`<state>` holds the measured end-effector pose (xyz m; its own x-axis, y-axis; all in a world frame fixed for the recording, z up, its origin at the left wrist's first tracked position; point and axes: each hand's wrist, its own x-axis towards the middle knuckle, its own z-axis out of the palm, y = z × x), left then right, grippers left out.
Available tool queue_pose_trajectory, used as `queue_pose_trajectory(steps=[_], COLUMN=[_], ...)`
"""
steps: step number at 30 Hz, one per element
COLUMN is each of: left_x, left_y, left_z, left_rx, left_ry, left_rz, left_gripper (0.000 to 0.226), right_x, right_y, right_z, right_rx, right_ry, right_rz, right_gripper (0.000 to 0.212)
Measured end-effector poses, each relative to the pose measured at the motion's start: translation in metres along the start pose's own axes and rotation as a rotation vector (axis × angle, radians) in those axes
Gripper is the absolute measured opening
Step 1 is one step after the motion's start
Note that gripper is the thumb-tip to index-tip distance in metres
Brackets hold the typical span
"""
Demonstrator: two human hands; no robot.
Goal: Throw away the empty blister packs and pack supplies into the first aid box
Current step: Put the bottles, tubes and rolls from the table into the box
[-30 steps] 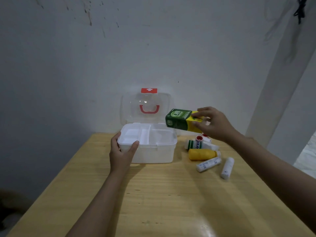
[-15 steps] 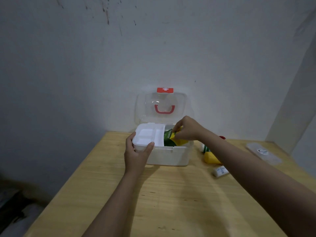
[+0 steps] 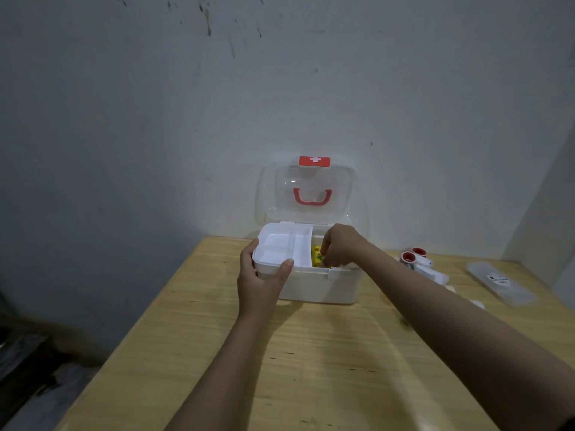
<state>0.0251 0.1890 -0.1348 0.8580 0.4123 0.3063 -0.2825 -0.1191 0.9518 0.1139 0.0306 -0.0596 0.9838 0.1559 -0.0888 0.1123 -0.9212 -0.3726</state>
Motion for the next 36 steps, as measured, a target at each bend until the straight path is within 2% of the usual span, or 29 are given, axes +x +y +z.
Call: queue_pose_trajectory(steps=[6, 12, 13, 17, 19, 22, 26, 31, 36], left_x=[0.001, 0.001, 0.001, 0.001, 0.0, 0.001, 0.0, -0.003, -0.003], left_y=[-0.002, -0.003, -0.004, -0.002, -0.002, -0.003, -0.002, 0.001, 0.002], left_z=[0.0, 0.0, 0.0, -0.001, -0.001, -0.001, 0.001, 0.002, 0.002], left_rx=[-0.005, -0.008, -0.016, -0.036, -0.031, -0.022, -0.017, -0.017, 0.005], left_ry=[0.001, -0.001, -0.001, 0.008, 0.013, 0.013, 0.026, 0.028, 0.038], left_rz=[0.004, 0.0, 0.0, 0.002, 0.005, -0.001, 0.01, 0.021, 0.031], left_gripper=[0.074, 0.072, 0.071, 0.068, 0.068, 0.068, 0.067, 0.065, 0.064], right_x=[0.003, -0.007, -0.011, -0.04, -0.058, -0.079, -0.099, -0.112, -0.107], right_y=[-0.002, -0.003, 0.0, 0.028, 0.054, 0.11, 0.196, 0.261, 0.284], right_z=[0.001, -0.01, -0.015, -0.035, -0.042, -0.044, -0.036, -0.022, -0.007], right_rx=[0.21, 0.249, 0.264, 0.378, 0.403, 0.325, 0.224, 0.108, 0.179], right_ry=[-0.044, -0.058, -0.008, 0.444, 0.591, 0.689, 0.787, 0.678, 0.628], right_rz=[0.109, 0.098, 0.072, -0.091, -0.109, -0.01, 0.258, 0.586, 0.596], right_gripper=[0.025, 0.029, 0.03, 0.022, 0.018, 0.018, 0.028, 0.045, 0.041])
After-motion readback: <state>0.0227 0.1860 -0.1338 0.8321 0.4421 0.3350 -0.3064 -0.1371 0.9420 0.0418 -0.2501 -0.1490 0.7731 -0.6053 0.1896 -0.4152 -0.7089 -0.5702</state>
